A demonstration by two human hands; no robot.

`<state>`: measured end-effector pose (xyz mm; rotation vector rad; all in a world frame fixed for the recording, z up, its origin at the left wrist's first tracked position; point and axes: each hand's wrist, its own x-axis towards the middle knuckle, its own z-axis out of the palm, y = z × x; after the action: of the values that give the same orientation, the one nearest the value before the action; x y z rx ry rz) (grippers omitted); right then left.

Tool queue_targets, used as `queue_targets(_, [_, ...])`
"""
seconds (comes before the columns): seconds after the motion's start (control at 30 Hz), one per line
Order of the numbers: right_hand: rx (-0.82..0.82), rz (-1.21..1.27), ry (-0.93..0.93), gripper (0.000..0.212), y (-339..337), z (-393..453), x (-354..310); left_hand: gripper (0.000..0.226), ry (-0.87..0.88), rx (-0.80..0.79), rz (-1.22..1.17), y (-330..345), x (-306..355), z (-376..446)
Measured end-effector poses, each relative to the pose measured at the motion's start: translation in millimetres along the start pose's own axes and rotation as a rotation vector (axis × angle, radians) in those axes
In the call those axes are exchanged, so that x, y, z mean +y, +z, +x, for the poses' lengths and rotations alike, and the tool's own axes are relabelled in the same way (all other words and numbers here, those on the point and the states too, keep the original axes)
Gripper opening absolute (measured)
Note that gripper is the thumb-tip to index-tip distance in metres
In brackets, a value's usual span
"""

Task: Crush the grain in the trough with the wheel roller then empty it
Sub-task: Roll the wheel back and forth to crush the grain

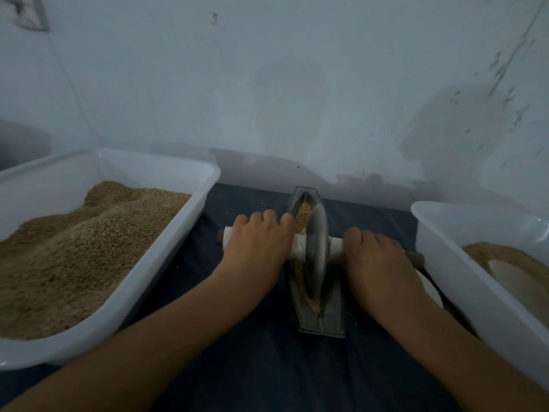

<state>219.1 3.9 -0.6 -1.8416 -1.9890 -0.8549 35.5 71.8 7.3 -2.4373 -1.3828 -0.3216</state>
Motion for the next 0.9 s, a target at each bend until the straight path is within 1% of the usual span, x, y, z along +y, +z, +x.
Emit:
queue_targets(0.07, [-0.071,0.01,0.009,0.032,8,11,4,0.043,-0.002,-0.002,-0.005,5,-2,12])
queue_targets(0.17, [-0.255,-0.078,-0.016,0.022,25,35,13,0.034,-0.011,0.009,-0.022,14,-7,32])
queue_targets(0.2, [-0.289,-0.095,-0.01,0.022,30,44,17,0.034,-0.009,0.014,-0.027,17,-9,38])
queue_targets(0.27, [-0.334,-0.087,-0.001,0.031,39,59,23,0.036,0.001,0.016,-0.026,24,-12,49])
queue_targets(0.33, [-0.343,-0.101,-0.012,0.039,46,72,27,0.036,-0.01,0.021,-0.021,30,-15,59])
queue_targets(0.37, [-0.342,-0.108,-0.02,0.039,49,78,29,0.035,-0.029,0.017,-0.032,33,-17,64])
queue_targets(0.47, [-0.344,-0.104,-0.021,0.025,53,96,30,0.033,-0.06,-0.035,-0.122,39,-24,77])
queue_targets(0.53, [-0.386,-0.106,-0.026,0.023,55,104,30,0.032,-0.036,-0.062,-0.165,41,-26,82])
queue_targets(0.6, [-0.408,-0.091,-0.022,0.021,54,106,31,0.031,-0.028,-0.053,-0.172,41,-27,83])
queue_targets(0.73, [-0.364,-0.087,-0.001,0.018,49,92,27,0.037,-0.011,-0.002,-0.104,38,-23,73])
queue_targets(0.83, [-0.341,-0.137,0.007,0.025,44,73,22,0.042,-0.001,0.041,-0.025,34,-18,61])
queue_targets(0.9, [-0.313,-0.152,0.024,0.021,37,59,16,0.044,-0.005,0.051,-0.013,31,-14,51])
